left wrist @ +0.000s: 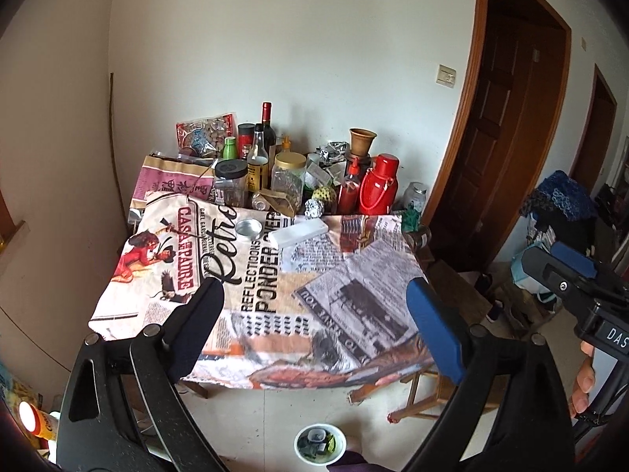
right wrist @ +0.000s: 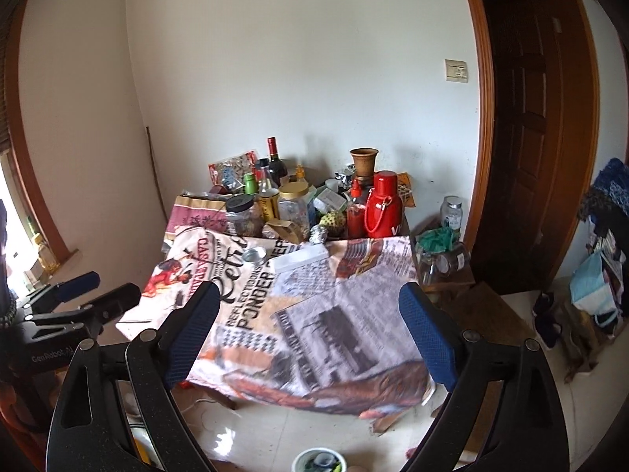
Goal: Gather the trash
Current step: 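Move both open tools back toward the table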
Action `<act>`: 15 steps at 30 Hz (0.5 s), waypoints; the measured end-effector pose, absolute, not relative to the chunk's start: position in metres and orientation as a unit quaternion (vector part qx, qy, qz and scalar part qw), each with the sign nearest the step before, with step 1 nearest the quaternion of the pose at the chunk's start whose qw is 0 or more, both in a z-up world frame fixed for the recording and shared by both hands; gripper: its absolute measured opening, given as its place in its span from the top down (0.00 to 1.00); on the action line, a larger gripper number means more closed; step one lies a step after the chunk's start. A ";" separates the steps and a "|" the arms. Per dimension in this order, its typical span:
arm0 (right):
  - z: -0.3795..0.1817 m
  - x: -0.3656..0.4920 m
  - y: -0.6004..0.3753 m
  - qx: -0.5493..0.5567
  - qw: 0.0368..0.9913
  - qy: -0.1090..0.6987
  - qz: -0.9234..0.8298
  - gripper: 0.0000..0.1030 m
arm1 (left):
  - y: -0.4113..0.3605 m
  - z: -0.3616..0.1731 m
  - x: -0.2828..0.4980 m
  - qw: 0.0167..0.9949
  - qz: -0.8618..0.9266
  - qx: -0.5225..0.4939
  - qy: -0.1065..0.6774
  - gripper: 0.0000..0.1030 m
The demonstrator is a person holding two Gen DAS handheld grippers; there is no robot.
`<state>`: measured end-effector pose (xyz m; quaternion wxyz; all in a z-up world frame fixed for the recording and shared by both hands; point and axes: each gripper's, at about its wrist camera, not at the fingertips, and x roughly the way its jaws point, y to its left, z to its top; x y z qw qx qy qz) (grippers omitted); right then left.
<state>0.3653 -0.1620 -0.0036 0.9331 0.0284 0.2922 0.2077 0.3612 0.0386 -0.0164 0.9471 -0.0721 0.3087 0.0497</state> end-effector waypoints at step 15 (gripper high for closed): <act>-0.026 0.478 -0.162 0.008 0.908 0.330 0.257 0.12 | 0.036 -0.028 0.475 0.933 0.109 -0.106 0.327 0.09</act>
